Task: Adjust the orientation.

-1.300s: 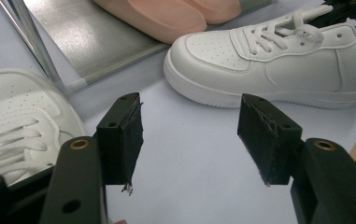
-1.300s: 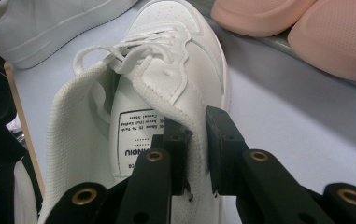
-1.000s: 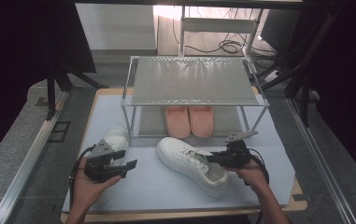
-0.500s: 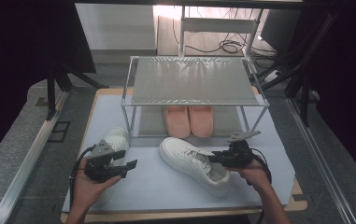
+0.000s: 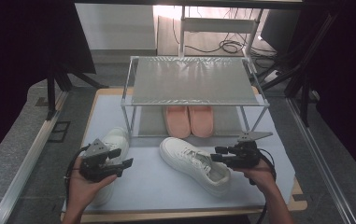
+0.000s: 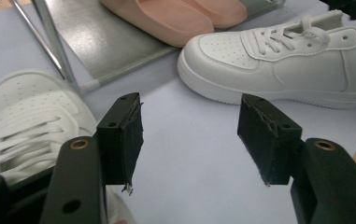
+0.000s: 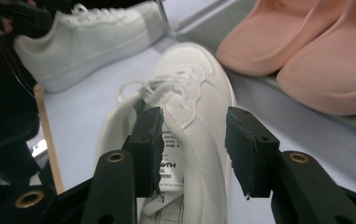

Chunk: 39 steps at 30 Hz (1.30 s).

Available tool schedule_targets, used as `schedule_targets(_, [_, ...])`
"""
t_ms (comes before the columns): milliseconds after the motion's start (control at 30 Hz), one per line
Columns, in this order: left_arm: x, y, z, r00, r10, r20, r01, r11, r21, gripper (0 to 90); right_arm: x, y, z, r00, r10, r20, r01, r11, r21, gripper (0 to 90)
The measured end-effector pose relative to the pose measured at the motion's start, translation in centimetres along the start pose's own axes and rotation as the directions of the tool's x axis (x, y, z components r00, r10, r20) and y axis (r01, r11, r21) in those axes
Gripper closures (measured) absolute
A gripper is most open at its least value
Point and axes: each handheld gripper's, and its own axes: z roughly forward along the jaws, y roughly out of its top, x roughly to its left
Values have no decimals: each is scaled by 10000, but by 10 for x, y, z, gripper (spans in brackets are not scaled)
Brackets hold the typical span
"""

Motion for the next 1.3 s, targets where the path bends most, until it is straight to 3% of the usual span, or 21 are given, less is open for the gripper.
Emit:
schedule_targets(300, [23, -7, -30, 9968, -437, -669, 414, 9986, -342, 449, 0, -9, -18, 9995, -20, 320, 46, 9969, -791, 643])
schedule_targets(500, [37, -14, -41, 9947, -525, -884, 501, 9983, -281, 509, -6, -17, -20, 9968, 164, 779, -89, 9953, -964, 591])
schedule_targets(633, [45, -21, -46, 9931, -614, -1001, 592, 9979, -257, 581, -9, -19, -23, 9959, 263, 868, -178, 9951, -971, 571])
schedule_targets(767, [52, -30, -61, 9901, -845, -1122, 787, 9954, -549, 733, -12, -22, -26, 9937, 454, 1027, -337, 9929, -1137, 563])
schedule_targets(933, [67, -46, -78, 9810, -1352, -1394, 1286, 9902, -553, 876, -13, -24, -30, 9921, 582, 1116, -445, 9916, -1218, 563])
schedule_targets(1167, [83, -69, -74, 9694, -1775, -1696, 1818, 9833, 100, 899, -16, -25, -28, 9915, 631, 1139, -500, 9922, -1140, 563])
schedule_targets(1300, [85, -78, -63, 9691, -1876, -1601, 1970, 9794, 445, 900, -17, -26, -27, 9912, 654, 1149, -533, 9930, -1058, 563])
